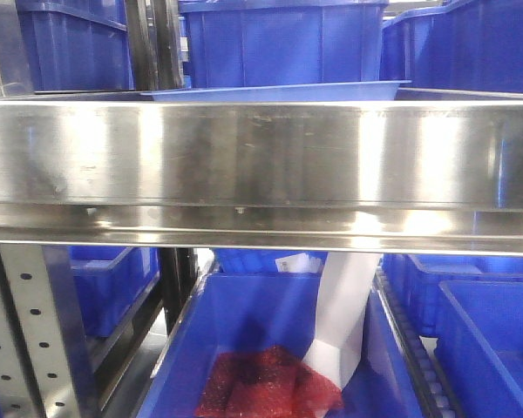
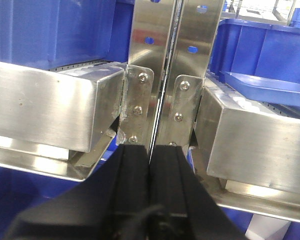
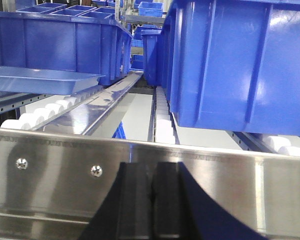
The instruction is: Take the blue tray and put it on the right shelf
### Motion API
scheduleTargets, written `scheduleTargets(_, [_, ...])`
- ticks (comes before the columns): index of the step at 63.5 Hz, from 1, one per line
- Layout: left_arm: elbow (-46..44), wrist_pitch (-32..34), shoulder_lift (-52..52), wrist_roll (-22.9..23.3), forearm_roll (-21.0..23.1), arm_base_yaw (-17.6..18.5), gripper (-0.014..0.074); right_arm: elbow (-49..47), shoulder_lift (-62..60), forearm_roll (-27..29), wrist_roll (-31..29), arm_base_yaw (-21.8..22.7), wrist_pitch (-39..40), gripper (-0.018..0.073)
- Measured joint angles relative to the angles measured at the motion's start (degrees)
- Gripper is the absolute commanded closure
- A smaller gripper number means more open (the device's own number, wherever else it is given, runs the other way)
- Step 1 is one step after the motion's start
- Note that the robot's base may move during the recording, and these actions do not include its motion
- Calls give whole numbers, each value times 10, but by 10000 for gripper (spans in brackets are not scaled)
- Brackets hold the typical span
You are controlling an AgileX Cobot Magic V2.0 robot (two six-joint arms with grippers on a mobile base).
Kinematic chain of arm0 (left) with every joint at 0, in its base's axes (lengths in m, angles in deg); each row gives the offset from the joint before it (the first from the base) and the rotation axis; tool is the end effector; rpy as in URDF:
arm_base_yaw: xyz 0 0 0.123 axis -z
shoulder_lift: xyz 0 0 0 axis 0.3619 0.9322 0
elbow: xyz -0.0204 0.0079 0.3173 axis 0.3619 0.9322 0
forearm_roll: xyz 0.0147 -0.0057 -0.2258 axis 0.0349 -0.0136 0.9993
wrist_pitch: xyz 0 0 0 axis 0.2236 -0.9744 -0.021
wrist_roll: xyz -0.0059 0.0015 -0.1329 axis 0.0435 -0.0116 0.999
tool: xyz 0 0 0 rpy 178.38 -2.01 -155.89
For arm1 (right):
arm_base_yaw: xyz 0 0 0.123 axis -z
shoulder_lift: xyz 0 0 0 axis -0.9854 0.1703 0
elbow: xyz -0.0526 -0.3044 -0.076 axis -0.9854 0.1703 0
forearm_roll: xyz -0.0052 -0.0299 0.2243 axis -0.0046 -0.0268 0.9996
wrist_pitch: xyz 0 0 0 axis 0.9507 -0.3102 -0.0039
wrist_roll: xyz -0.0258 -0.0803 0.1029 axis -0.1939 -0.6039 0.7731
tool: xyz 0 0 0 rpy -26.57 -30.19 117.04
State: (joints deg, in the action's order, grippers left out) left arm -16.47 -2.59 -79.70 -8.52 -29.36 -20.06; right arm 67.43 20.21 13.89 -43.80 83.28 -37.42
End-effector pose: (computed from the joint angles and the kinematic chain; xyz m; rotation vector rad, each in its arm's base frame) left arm 0.0397 -0.0014 0.2002 -0.0812 1.5537 -0.1216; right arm 0.0393 -0.0022 0.2079 0.0372 1.4951 -0.0477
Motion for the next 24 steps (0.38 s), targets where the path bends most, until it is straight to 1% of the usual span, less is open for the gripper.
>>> scheduleTargets(24, [0,0,0,0,0,0,645,0,0,0,0,0,0,504])
